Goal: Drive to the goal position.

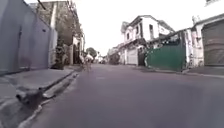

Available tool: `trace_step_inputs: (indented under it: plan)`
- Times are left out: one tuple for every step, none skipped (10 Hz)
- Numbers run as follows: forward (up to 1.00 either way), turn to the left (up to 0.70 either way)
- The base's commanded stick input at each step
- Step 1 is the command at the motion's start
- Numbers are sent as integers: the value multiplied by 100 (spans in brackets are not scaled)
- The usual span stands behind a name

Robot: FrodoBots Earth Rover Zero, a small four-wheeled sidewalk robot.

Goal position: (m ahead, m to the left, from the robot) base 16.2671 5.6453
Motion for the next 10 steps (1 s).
trace_step_inputs:
  plan:
    - [100,0]
    - [100,-8]
    - [100,-26]
    - [100,-36]
    - [100,-13]
    - [100,0]
    - [100,0]
    - [100,0]
    - [100,0]
    - [100,0]
